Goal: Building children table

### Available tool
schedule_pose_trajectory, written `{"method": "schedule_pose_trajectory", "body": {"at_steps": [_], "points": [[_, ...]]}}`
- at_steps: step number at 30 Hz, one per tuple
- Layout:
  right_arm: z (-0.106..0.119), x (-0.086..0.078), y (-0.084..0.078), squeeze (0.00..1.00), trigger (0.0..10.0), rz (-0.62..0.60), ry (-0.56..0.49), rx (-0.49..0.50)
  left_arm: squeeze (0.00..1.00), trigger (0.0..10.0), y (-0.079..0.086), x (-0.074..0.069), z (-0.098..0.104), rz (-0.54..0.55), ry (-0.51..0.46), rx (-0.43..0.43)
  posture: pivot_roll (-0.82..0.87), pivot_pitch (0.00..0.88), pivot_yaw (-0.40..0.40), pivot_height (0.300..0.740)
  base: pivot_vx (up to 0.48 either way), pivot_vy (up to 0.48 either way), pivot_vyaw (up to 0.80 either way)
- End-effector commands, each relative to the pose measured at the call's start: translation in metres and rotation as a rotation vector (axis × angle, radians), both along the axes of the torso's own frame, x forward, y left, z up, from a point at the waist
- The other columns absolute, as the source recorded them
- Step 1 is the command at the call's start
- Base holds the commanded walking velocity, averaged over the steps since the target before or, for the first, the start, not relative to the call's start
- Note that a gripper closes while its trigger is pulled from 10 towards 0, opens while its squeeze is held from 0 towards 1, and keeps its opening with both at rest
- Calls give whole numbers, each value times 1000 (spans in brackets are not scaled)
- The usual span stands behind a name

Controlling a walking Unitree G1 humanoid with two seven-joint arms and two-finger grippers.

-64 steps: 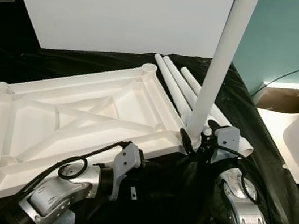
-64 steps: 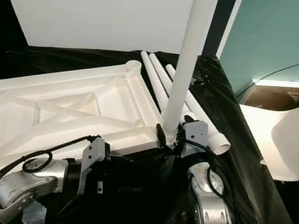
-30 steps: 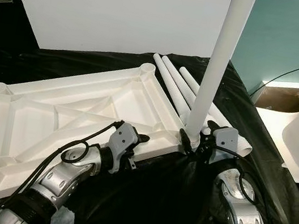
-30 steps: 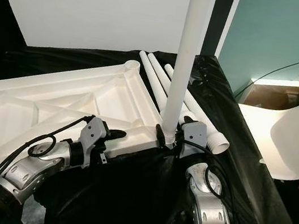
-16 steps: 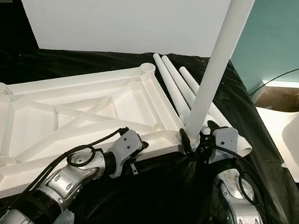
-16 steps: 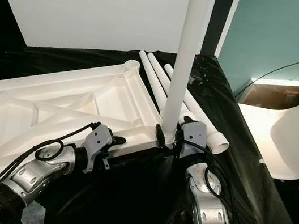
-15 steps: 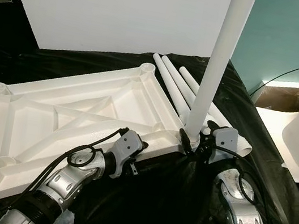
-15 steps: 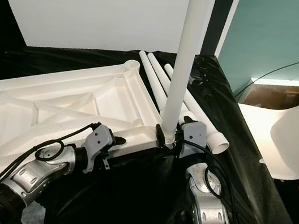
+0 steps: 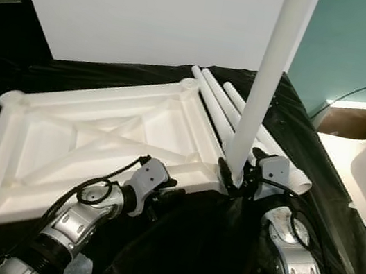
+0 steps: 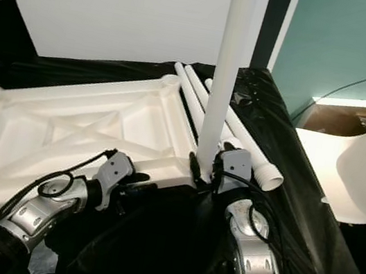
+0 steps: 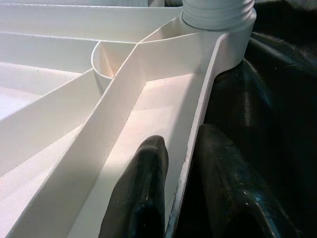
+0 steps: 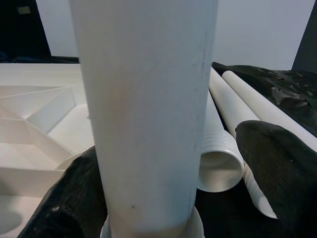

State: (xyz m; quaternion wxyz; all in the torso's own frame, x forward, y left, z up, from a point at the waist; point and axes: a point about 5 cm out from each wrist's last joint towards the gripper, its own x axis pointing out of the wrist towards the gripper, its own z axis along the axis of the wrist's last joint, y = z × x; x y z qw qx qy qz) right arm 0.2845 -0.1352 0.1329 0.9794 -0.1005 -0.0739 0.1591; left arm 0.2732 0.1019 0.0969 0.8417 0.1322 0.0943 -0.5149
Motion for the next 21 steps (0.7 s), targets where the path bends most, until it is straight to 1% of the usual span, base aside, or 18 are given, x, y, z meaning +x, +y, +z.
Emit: {"method": "schedule_pose_trajectory", "body": {"at_steps": [1, 6, 8, 9, 10, 11, 12, 13, 15, 16, 17, 19, 21], "points": [[2, -2, -2, 0, 10000, 8, 1, -4, 0, 0, -3, -11, -9, -97, 50, 24, -26, 0, 55, 740, 0, 0, 0], [6, -6, -3, 0, 10000, 58, 5, -25, 0, 0, 1, -13, -10, -96, 54, 29, -29, 0, 59, 740, 0, 0, 0], [9, -13, -10, 0, 10000, 114, 26, -50, 0, 0, 4, -15, -12, -98, 62, 34, -34, 0, 63, 740, 0, 0, 0], [9, -13, -10, 0, 10000, 114, 26, -50, 0, 0, 4, -15, -12, -98, 62, 34, -34, 0, 63, 740, 0, 0, 0], [8, -18, -14, 0, 10000, 156, 51, -75, 0, 0, 6, -17, -14, -100, 71, 41, -45, 0, 69, 740, 0, 0, 0], [8, -19, -14, 0, 10000, 169, 58, -84, 0, 0, 7, -18, -15, -101, 74, 43, -45, 0, 69, 740, 0, 0, 0], [8, -19, -14, 0, 10000, 169, 58, -84, 0, 0, 7, -18, -15, -101, 74, 43, -45, 0, 69, 740, 0, 0, 0], [7, -21, -13, 0, 10000, 198, 70, -91, 0, 0, 8, -19, -16, -102, 77, 45, -46, 0, 71, 740, 0, 0, 0], [7, -21, -13, 0, 10000, 198, 70, -91, 0, 0, 8, -19, -16, -102, 77, 45, -46, 0, 71, 740, 0, 0, 0], [6, -23, -10, 0, 10000, 243, 84, -105, 0, 0, 10, -20, -16, -102, 80, 47, -48, 0, 74, 740, 0, 0, 0], [6, -23, -10, 0, 10000, 243, 84, -105, 0, 0, 10, -20, -16, -102, 80, 47, -48, 0, 74, 740, 0, 0, 0], [7, -26, -6, 0, 10000, 337, 102, -143, 0, 0, 13, -23, -16, -99, 87, 46, -49, 0, 76, 740, 0, 0, 0], [10, -23, -8, 0, 10000, 361, 97, -163, 0, 0, 15, -25, -17, -97, 90, 46, -46, 0, 74, 740, 0, 0, 0]]}}
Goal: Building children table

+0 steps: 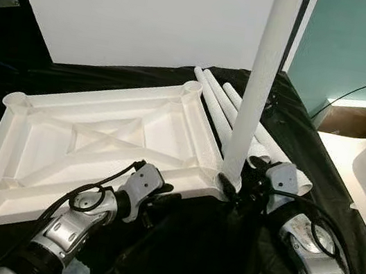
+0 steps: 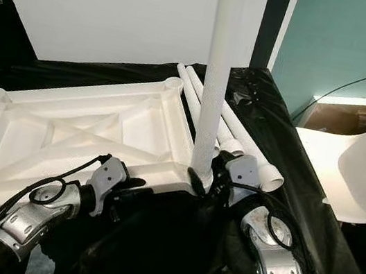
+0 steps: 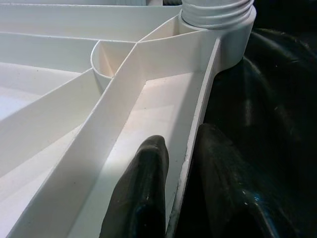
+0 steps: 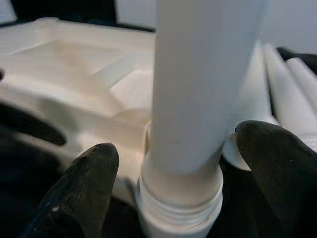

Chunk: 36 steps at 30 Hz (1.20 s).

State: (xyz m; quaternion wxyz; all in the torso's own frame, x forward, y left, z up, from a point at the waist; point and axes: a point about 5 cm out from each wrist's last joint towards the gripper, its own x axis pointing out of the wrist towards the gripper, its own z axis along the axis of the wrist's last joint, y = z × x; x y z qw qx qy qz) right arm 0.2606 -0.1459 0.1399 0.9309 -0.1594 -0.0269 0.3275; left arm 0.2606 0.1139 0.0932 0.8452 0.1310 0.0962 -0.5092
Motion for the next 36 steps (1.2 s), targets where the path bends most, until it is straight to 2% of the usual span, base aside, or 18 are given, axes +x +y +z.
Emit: {"method": "schedule_pose_trajectory", "body": {"at_steps": [1, 6, 16, 17, 23, 24, 25, 26, 29, 34, 35, 36], "points": [[3, 1, 2, 0, 10000, 32, 0, 5, 0, 0, 3, -13, -13, -111, 89, 45, -46, 0, 74, 740, 0, 0, 0], [9, 6, 0, 0, 10000, 51, -16, -18, 0, 0, 6, -16, -13, -107, 93, 44, -36, 0, 68, 740, 0, 0, 0], [17, 9, 7, 0, 10000, 102, -30, -40, 0, 0, 8, -30, -12, -109, 113, 9, -24, 0, 53, 740, 0, 0, 0], [17, 10, 11, 0, 10000, 128, -33, -48, 0, 0, 5, -37, -14, -124, 128, -3, -22, 0, 51, 740, 0, 0, 0], [19, 11, 14, 0, 10000, 152, -38, -56, 0, 0, -3, -44, -15, -143, 141, -29, -21, 0, 46, 740, 0, 0, 0], [19, 12, 15, 0, 10000, 155, -38, -58, 0, 4941, -4, -43, -15, -132, 117, -19, -19, 0, 43, 740, 0, 0, 0], [19, 12, 15, 0, 10000, 157, -39, -59, 0, 4941, -5, -42, -15, -124, 99, -11, -19, 0, 43, 740, 0, 0, 0], [20, 13, 14, 0, 10000, 158, -38, -60, 0, 10000, -5, -40, -16, -116, 78, -3, -19, 0, 43, 740, 0, 0, 0], [20, 14, 14, 0, 10000, 160, -37, -64, 0, 10000, -5, -37, -13, -110, 33, -1, -19, 0, 43, 740, 0, 0, 0], [19, 14, 14, 0, 10000, 162, -36, -67, 0, 10000, -6, -33, -12, -97, 30, -23, -20, 0, 39, 740, 0, 0, 0], [19, 14, 14, 0, 10000, 161, -36, -69, 1000, 10000, -6, -32, -10, -87, 40, -52, -25, 0, 39, 740, 0, 0, 0], [19, 14, 14, 0, 10000, 161, -36, -69, 1000, 10000, -6, -32, -10, -87, 40, -52, -25, 0, 39, 740, 0, 0, 0]]}}
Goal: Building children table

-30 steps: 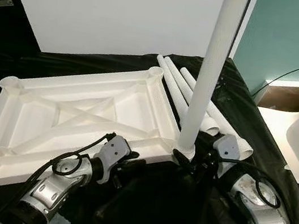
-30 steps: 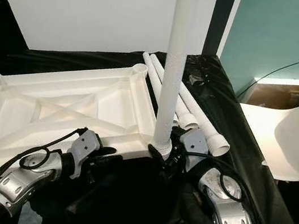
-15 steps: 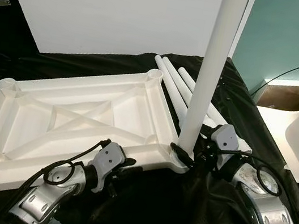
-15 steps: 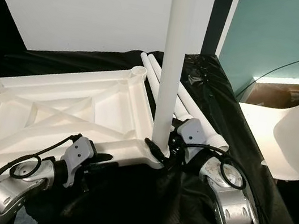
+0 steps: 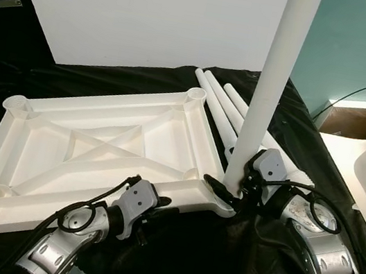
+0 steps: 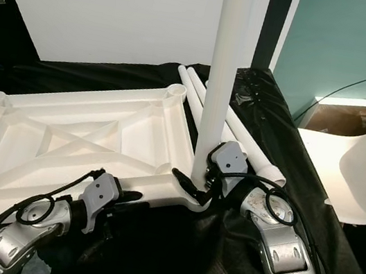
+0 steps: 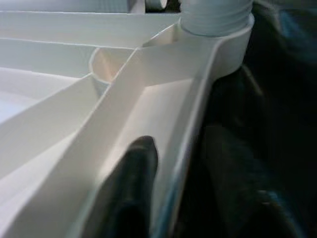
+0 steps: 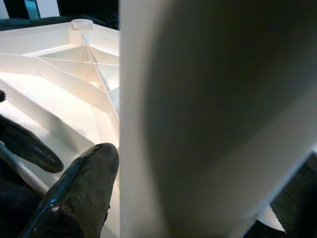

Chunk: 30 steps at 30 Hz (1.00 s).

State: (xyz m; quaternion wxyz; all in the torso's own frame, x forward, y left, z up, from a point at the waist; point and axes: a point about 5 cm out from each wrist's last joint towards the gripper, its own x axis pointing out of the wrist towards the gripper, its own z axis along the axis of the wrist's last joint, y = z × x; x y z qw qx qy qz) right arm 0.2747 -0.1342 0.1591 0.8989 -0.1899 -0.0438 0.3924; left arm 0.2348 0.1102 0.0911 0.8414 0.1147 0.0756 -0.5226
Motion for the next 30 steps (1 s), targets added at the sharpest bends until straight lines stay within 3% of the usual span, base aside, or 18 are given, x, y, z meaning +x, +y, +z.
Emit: {"method": "schedule_pose_trajectory", "body": {"at_steps": [1, 3, 4, 5, 6, 9, 11, 13, 16, 17, 18, 19, 20, 22, 30], "points": [[0, 0, 2, 0, 10000, 14, -2, -10, 1000, 10000, -3, -6, -5, -59, 51, -21, -26, 0, 40, 740, 0, 0, 0], [-2, 0, 2, 0, 10000, 14, 1, -11, 1000, 10000, -3, -6, -3, -49, 37, -35, -29, 0, 41, 740, 0, 0, 0], [-2, -1, 2, 0, 10000, 13, 3, -13, 478, 10000, -3, -6, 0, -42, 25, -48, -29, 0, 42, 740, 0, 0, 0], [-2, -1, 2, 0, 10000, 13, 3, -13, 478, 10000, -3, -6, 0, -42, 25, -48, -29, 0, 42, 740, 0, 0, 0], [-3, -1, 2, 0, 10000, 14, 6, -13, 0, 10000, -3, -6, 3, -41, 16, -62, -29, 0, 42, 740, 0, 0, 0], [-4, -2, 2, 0, 10000, 14, 8, -15, 0, 10000, -2, -5, 7, -37, 9, -92, -32, 0, 42, 740, 0, 0, 0], [-5, -2, 1, 0, 10000, 22, 13, -27, 0, 10000, 1, -4, 23, -21, -18, -181, -32, 0, 42, 740, 0, 0, 0], [-5, -1, 0, 0, 10000, 27, 14, -33, 0, 10000, 3, -2, 27, -8, -31, -204, -31, 0, 40, 740, 0, 0, 0], [-5, 1, -1, 0, 10000, 37, 13, -49, 0, 10000, 6, 2, 26, 9, -42, -170, -26, 0, 35, 740, 0, 0, 0], [-4, 3, -3, 0, 10000, 39, 8, -55, 0, 10000, 7, 3, 18, 5, -35, -92, -25, 0, 33, 740, 0, 0, 0], [-4, 3, -3, 0, 10000, 39, 8, -55, 0, 10000, 7, 3, 18, 5, -35, -92, -25, 0, 33, 740, 0, 0, 0], [-2, 5, -4, 0, 10000, 41, 3, -60, 0, 10000, 9, 5, 11, 2, -27, -26, -21, 0, 30, 740, 0, 0, 0], [-2, 5, -4, 0, 10000, 41, 3, -60, 0, 10000, 9, 5, 11, 2, -27, -26, -21, 0, 30, 740, 0, 0, 0], [1, 9, -3, 0, 10000, 44, -7, -63, 0, 10000, 7, 7, 2, -14, -19, 53, -21, 0, 29, 740, 0, 0, 0], [1, 8, 1, 0, 10000, 50, -13, -59, 0, 10000, -5, 14, 3, -53, -18, 76, -28, 0, 34, 740, 0, 0, 0]]}}
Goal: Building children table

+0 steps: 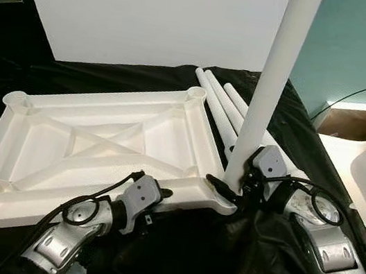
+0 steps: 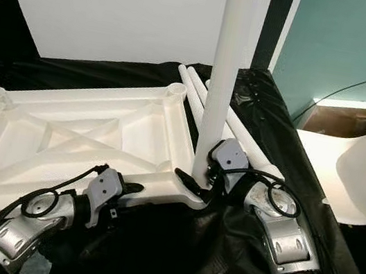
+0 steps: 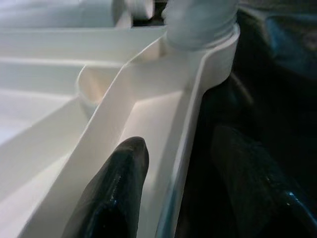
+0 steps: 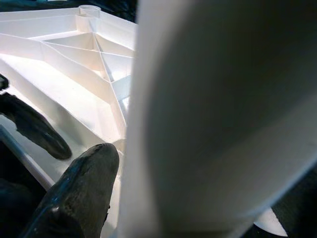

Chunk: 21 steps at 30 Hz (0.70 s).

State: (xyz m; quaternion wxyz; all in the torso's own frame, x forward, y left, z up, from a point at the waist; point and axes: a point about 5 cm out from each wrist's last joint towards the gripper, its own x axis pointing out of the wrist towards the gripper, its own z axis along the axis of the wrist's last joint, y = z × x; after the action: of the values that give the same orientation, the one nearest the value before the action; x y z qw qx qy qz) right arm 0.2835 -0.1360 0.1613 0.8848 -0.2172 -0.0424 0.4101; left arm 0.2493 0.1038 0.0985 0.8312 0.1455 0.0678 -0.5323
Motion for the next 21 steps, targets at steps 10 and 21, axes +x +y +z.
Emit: {"method": "schedule_pose_trajectory", "body": {"at_steps": [10, 21], "points": [[-3, -3, 4, 0, 10000, 8, 5, 6, 0, 0, -5, 8, -10, -18, 54, 91, -42, 0, 48, 740, 0, 0, 0], [-4, 2, -6, 0, 10000, 1, 4, -32, 0, 4157, -11, 7, -20, -56, 95, 133, -44, 0, 48, 740, 0, 0, 0]]}}
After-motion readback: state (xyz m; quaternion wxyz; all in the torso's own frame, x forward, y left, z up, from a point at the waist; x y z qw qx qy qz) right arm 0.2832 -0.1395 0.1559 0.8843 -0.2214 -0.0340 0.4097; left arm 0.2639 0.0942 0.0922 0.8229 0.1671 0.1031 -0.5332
